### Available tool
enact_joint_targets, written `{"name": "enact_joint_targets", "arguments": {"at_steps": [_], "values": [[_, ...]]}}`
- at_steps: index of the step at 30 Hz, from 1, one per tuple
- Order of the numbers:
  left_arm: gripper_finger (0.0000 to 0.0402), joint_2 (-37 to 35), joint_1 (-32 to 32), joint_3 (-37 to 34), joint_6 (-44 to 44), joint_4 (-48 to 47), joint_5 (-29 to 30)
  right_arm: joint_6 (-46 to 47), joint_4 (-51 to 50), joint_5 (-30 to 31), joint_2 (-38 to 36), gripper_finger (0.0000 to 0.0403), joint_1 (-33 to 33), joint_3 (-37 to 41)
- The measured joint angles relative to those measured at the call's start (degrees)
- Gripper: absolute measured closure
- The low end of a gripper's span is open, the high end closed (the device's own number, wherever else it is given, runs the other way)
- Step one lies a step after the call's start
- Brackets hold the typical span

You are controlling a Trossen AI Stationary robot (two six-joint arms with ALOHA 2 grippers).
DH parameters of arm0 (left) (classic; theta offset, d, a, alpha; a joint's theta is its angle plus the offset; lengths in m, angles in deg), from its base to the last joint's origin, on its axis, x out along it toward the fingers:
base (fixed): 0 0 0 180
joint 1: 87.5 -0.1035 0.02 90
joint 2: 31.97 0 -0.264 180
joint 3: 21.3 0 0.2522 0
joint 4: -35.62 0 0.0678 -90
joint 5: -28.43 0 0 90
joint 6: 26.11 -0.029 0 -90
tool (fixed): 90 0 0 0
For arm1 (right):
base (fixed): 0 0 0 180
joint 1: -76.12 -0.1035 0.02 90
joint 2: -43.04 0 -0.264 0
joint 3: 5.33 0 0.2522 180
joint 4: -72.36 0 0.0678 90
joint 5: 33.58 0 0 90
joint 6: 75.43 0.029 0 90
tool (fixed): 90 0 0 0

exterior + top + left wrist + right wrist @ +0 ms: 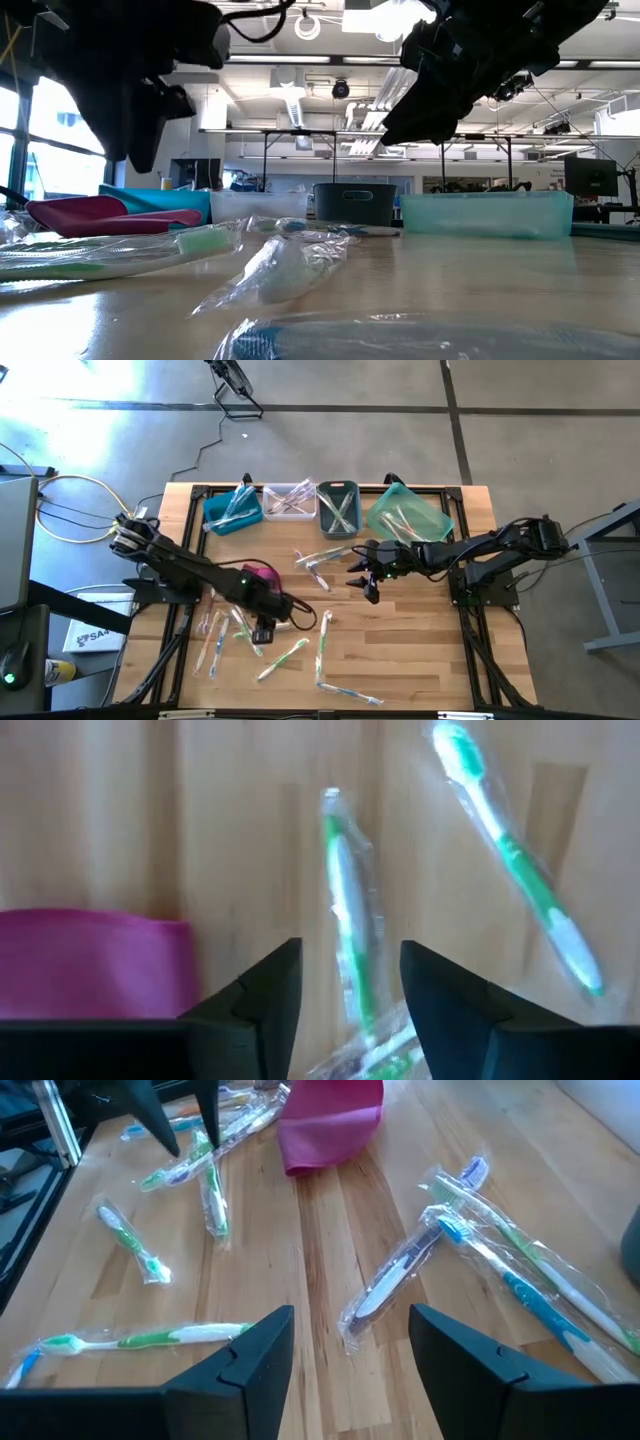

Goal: Pick & Place Toothbrushes
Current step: Put the green toothbrush into the dark blue bin

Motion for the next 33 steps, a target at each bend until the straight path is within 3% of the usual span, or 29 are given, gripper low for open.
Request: {"name": "enact_joint_targets", "arguments": {"at_steps": [14, 33], "values": [[0.0236, 6.4, 0.0, 0.0, 1.5, 5.0, -1.9, 0.0, -0.1, 0.0, 0.0, 0.0211, 0.0, 0.0], [0.0236, 14.0, 0.0, 0.2, 3.8, 3.8, -4.6, 0.1, -0.1, 0.0, 0.0, 0.0211, 0.0, 0.0]]}}
